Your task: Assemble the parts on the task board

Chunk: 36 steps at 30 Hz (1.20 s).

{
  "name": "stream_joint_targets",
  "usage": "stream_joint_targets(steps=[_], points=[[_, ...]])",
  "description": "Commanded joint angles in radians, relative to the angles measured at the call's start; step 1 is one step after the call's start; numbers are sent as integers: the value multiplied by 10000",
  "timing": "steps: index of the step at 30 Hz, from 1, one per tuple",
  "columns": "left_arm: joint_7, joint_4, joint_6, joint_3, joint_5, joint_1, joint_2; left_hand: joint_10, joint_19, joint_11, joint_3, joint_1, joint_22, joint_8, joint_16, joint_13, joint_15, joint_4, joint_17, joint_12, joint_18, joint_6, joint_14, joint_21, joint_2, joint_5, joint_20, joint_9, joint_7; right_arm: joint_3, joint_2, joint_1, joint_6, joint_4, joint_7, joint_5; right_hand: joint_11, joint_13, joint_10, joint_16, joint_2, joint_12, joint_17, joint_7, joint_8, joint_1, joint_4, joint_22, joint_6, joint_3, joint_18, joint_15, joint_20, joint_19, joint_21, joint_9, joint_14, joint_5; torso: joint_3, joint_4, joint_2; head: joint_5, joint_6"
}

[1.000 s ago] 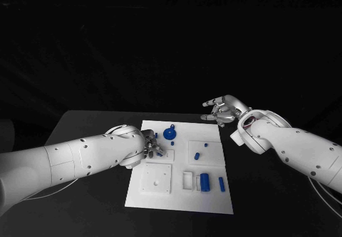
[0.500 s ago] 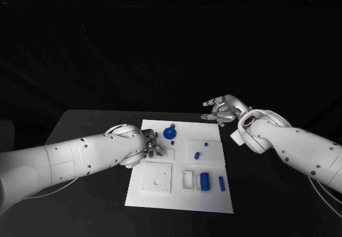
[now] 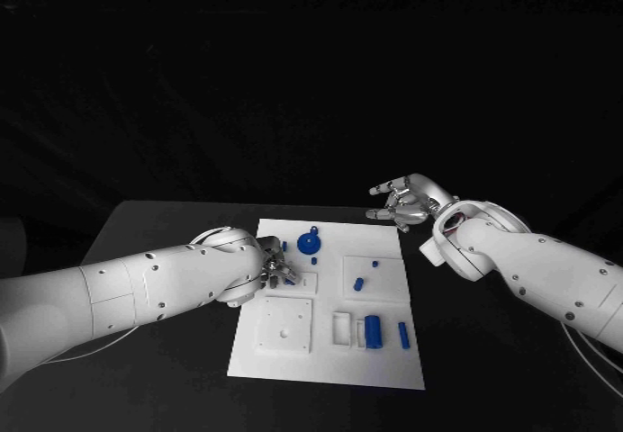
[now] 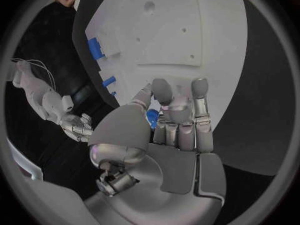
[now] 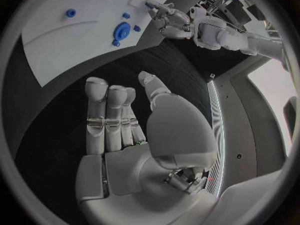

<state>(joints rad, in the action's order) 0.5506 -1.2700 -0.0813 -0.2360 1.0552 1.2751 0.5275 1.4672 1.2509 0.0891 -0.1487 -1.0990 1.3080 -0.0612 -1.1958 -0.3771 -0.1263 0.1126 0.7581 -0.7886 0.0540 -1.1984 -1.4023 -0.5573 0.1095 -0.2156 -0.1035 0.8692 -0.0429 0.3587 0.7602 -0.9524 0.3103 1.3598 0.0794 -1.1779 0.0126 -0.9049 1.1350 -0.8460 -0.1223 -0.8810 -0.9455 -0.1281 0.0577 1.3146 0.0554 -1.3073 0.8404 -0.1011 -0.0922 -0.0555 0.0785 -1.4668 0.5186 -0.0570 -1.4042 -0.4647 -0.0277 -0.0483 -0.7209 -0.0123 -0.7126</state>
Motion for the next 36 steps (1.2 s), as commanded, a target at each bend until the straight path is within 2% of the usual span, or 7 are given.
stream_joint_targets(steps=[1,16,19,20,21,36], points=[[132,26,254,-25,152,-38,6,450,-39,116,-65,-146,184,-60,0,14,4,-15,5,-28,42,-2057,-53,-39,228,-53,9,3795,1116,7,-7,8,-114,0,-85,31,-2,13,-74,44,-13,13,9,-2,-19,-81,63,-596,64,-18,-169,-38,-8,-289,-35,10,55,-32,2,7,0,4,3],[244,119,413,-26,161,-47,-59,451,-41,112,-2,-107,182,-58,36,27,4,-112,-55,-14,32,-2042,-38,-38,207,87,-1,3774,1113,7,6,11,-116,-1,-81,31,-2,13,-74,44,-13,13,9,-2,-19,-81,63,-596,64,-18,-169,-38,-8,-289,-35,10,55,-32,3,16,-8,35,2],[257,134,450,-26,161,-53,-76,451,-39,113,27,-110,181,-60,37,29,3,-157,-57,-14,25,-2053,-39,-35,216,312,-8,3771,1116,7,11,12,-116,-1,-80,30,-2,13,-74,44,-13,13,9,-2,-19,-81,63,-596,64,-18,-169,-38,-8,-289,-35,10,55,-32,6,18,-9,30,-8],[261,138,468,-26,161,-55,-81,452,-39,114,40,-124,180,-62,40,29,2,-173,-62,-16,23,-2064,-37,-33,240,569,-10,3772,1117,7,12,12,-116,-1,-80,30,-2,13,-74,44,-13,13,9,-2,-19,-81,63,-596,64,-18,-169,-38,-8,-289,-35,10,55,-32,7,16,-9,29,-15],[264,140,480,-26,160,-56,-85,451,-36,113,59,-131,181,-60,38,29,2,-184,-58,-17,20,-2066,-39,-33,244,649,-11,3769,1117,7,13,12,-116,-1,-80,30,-2,13,-74,44,-13,13,9,-2,-19,-81,63,-596,64,-18,-169,-38,-8,-289,-35,10,55,-32,8,15,-7,30,-24],[238,158,625,-26,112,-68,-126,452,-25,118,413,-61,182,-61,14,22,-3,-559,-31,-26,-7,-2114,-45,-17,77,844,-33,3717,1131,7,0,41,-112,-15,-87,30,-4,11,-67,24,-11,7,-11,-2,-20,-94,66,-598,55,-11,-170,-41,-6,-300,-38,10,35,-40,4,12,2,24,-68]])
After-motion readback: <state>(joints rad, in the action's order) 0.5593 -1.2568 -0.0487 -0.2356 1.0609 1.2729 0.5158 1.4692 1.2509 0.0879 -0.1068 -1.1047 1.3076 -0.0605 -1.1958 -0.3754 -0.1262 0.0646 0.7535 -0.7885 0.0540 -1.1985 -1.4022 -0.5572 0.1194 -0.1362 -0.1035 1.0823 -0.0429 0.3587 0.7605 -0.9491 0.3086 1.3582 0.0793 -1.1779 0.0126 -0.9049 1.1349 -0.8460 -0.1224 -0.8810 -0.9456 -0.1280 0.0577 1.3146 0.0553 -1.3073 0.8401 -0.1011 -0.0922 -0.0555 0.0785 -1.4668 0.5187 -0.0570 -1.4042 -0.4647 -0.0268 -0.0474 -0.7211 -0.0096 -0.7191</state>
